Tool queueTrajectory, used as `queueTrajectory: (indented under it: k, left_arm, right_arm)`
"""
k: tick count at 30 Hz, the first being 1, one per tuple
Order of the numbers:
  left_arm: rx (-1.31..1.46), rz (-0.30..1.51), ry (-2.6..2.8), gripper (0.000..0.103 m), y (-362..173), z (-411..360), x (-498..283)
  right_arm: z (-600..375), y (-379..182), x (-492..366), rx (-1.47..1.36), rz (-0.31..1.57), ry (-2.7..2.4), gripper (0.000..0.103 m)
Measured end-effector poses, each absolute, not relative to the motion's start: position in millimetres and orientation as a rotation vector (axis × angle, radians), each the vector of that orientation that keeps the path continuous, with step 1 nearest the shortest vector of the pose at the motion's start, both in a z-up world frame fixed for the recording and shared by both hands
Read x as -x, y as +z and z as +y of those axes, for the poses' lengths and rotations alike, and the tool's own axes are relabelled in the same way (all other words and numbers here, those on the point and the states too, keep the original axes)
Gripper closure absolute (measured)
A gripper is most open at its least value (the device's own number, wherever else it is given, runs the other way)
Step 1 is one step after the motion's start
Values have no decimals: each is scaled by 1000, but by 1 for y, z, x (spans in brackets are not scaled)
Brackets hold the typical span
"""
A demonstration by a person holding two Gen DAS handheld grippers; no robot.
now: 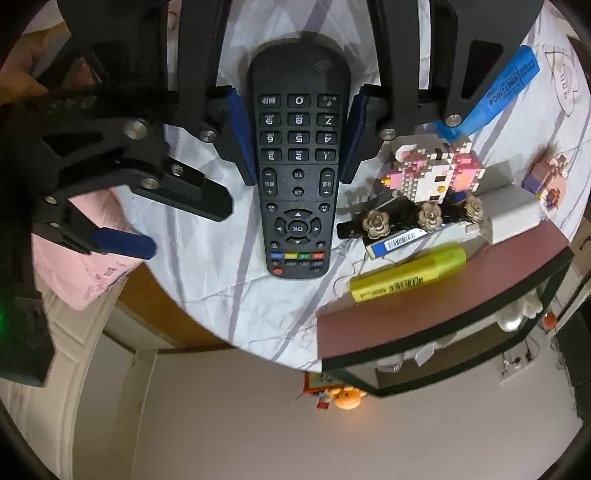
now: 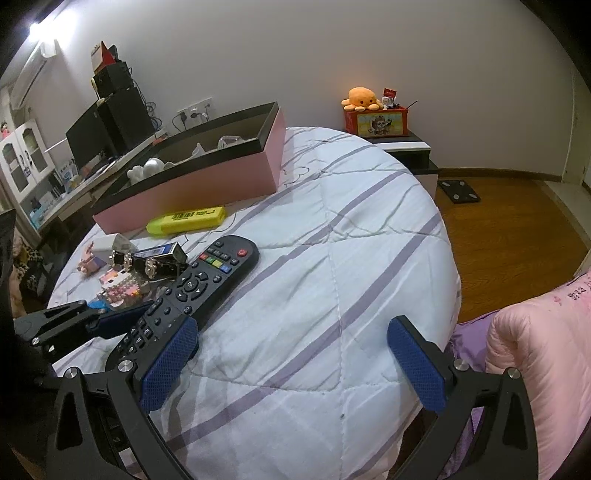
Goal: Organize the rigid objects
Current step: 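Grasp the black remote control with the left tool and lift it, then grasp the pink block Hello Kitty figure with the right tool while the left tool holds the remote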
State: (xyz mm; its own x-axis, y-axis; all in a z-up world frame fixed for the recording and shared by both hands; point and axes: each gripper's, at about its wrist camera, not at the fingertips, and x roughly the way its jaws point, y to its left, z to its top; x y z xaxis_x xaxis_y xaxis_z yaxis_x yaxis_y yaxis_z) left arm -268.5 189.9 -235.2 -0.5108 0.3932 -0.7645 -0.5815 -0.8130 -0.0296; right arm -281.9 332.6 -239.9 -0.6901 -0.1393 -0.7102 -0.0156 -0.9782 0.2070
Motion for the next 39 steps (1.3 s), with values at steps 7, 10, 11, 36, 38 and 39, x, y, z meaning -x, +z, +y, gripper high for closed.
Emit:
queueTrajectory:
  k: [7,10,11,36,38,39]
  left_arm:
    - [1029,308,2360,59,-215,166,252]
    - [1000,288,2384,59,-205,144,240]
    - [997,290,2403,59,-202,137,237]
    - [1082,83,2671,59,-216,7,259]
    - [1088,77,2664,59,-218,5,262]
    - [1085,72,2656,59,-219,5,264]
  right_arm:
    - [325,-229,280,-1158,-309,-2797,0]
    - [318,-224,281,-1135,-306,-2786,0]
    - [314,-222,281,-1125,-300,-2780,0]
    - [193,-239,330,-1260,-204,-2575,27]
    - [191,-241,335,-1266,-213,-2572,29]
    - [189,-240,337,-1272,-198,-2576,33]
